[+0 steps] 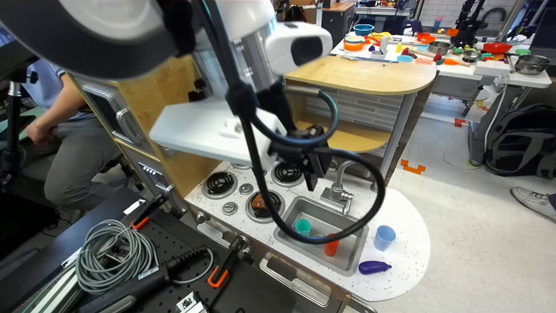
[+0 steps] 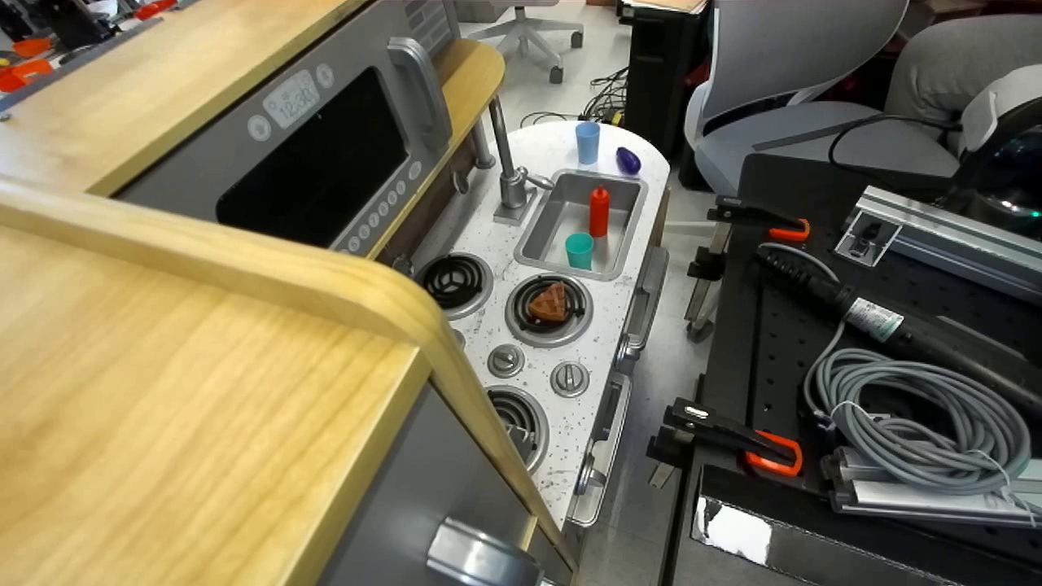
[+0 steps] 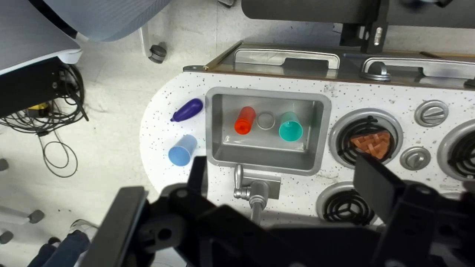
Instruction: Put the red bottle in the green cup
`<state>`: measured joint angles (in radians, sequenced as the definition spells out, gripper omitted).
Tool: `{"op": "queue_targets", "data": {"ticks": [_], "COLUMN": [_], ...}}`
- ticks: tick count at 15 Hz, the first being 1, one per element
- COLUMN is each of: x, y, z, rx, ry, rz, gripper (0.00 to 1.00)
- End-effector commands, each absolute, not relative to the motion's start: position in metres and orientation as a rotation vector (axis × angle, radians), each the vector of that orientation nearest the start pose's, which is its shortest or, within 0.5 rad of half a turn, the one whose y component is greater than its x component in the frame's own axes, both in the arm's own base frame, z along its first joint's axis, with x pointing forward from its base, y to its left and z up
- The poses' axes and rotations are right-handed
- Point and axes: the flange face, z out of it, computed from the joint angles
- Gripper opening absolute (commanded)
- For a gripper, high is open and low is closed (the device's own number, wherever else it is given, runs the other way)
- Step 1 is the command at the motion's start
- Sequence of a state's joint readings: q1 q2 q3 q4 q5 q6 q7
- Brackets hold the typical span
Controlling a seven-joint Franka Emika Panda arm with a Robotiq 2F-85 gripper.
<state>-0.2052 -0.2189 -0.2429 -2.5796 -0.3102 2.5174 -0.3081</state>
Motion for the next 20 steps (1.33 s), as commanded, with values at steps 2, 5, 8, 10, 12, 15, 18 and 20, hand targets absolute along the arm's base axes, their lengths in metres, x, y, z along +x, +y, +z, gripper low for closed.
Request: {"op": "queue_targets", "data": {"ticks": [2,5,8,10,12,15,18,20], "x": [0.418,0.431,0.449,0.462,0.476,0.493,0.511,0.522], "y": [-0.226,-0.243,-0.258,-0.268,-0.279,-0.292,-0.301,-0.303], "z": [0.274,0.219,0.165,0.134,0.106,0.072,0.045,0.032], "rx": [-3.244,-3.165,-3.121,-3.097,-3.092,-3.085,-3.084,-3.1], "ry": [-0.258,-0.282,-0.302,-0.315,-0.321,-0.334,-0.362,-0.378], "rz": [-0.082,-0.022,0.057,0.103,0.144,0.171,0.183,0.162], "gripper": [1.0,1.0,1.0,1.0,1.0,1.0,1.0,1.0]}}
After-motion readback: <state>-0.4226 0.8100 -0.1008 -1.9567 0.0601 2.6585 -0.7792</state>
